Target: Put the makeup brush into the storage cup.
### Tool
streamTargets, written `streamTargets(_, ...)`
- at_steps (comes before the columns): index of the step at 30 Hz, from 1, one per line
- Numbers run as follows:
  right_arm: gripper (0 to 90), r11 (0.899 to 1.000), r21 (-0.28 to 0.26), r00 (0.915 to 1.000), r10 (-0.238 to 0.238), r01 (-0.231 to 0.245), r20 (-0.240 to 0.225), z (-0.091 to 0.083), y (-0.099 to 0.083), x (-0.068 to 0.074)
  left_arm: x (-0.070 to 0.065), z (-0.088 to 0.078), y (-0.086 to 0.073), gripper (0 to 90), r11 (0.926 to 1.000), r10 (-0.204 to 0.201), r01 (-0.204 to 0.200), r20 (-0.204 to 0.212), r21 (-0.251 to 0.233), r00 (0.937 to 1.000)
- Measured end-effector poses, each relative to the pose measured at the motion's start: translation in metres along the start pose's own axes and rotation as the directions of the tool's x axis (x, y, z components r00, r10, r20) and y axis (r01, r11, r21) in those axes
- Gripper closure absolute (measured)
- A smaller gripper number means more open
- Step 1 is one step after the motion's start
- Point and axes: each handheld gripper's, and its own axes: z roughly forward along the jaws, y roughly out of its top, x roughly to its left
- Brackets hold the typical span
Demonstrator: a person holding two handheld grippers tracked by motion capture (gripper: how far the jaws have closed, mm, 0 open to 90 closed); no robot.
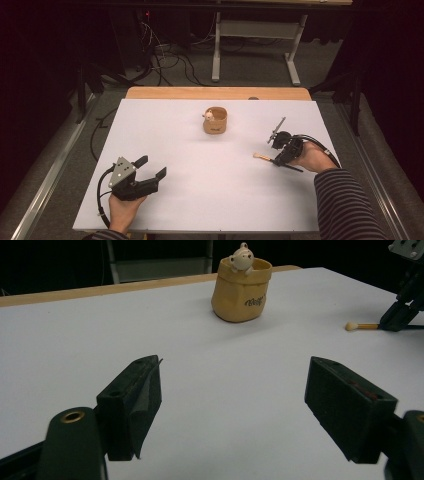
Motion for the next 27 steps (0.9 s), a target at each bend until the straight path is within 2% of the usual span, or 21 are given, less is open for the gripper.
streamTargets(21,85.2,0.998,0.027,0.9988,0.049,-0.049,-0.001,-0.0009,0.0008,0.0014,0.0003,0.0006,-0.0002,23.7,0.9999,-0.004,0.004,-0.001,0.013,1.0)
streamTargets(27,85.3,0.996,0.03,0.9966,0.082,-0.082,-0.006,-0.0015,-0.0011,0.0008,0.0002,0.0007,-0.0002,23.8,0.9999,-0.003,0.003,-0.001,0.014,1.0)
